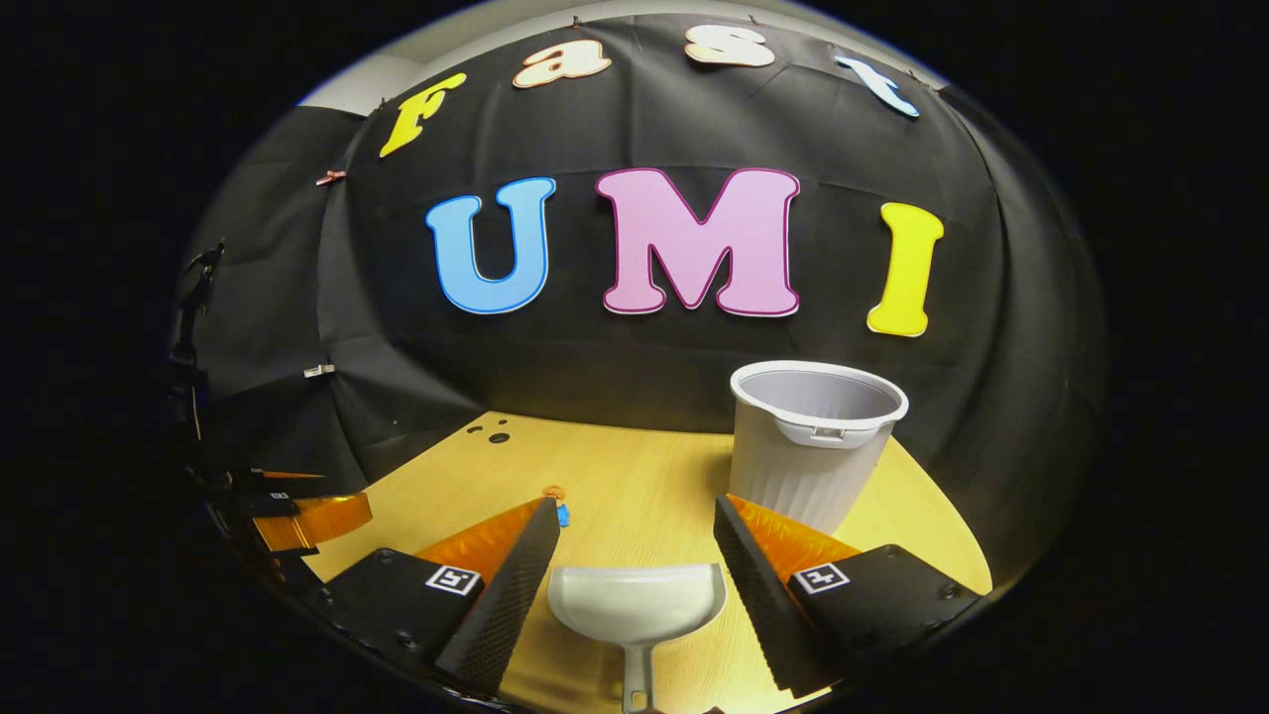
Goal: Pick up the small broom and dustpan from the desktop, sweep the trash into the dustpan with the broom, and then empty the trash into the garbage bin.
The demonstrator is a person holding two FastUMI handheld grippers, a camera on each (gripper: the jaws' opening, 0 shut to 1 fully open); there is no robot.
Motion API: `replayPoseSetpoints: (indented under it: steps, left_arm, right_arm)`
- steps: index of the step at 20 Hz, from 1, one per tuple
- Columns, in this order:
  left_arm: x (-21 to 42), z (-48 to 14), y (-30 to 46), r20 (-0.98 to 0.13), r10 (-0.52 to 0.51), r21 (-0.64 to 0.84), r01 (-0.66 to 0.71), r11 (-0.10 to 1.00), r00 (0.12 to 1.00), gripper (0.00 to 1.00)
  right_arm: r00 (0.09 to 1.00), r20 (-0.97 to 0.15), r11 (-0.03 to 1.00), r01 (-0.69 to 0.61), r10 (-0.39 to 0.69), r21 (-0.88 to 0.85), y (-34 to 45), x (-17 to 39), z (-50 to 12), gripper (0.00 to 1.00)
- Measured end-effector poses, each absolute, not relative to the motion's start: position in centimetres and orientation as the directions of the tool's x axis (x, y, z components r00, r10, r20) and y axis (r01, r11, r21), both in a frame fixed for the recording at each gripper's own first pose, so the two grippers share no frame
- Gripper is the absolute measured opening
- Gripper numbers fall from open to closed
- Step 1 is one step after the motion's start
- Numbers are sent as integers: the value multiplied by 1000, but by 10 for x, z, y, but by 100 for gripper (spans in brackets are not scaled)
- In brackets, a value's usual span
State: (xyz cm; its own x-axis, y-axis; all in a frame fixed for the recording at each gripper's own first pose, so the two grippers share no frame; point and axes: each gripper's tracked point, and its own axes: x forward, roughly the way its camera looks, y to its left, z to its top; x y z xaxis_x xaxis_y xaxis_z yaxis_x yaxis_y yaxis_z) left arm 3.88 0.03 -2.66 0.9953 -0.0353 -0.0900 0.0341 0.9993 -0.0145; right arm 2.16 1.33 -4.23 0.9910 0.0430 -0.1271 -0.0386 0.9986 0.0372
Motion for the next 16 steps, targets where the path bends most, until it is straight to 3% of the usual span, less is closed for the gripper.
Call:
replayPoseSetpoints:
  steps: [8,16]
  left_arm:
    - [55,-37,-2,-123,-30,-14,28,1000,992,96]
    - [78,-93,5,-347,-10,15,16,1000,938,96]
  right_arm:
    - [985,-160,998,-53,59,44,9,30,-54,98]
    - [960,-268,996,-66,79,57,7,35,-92,97]
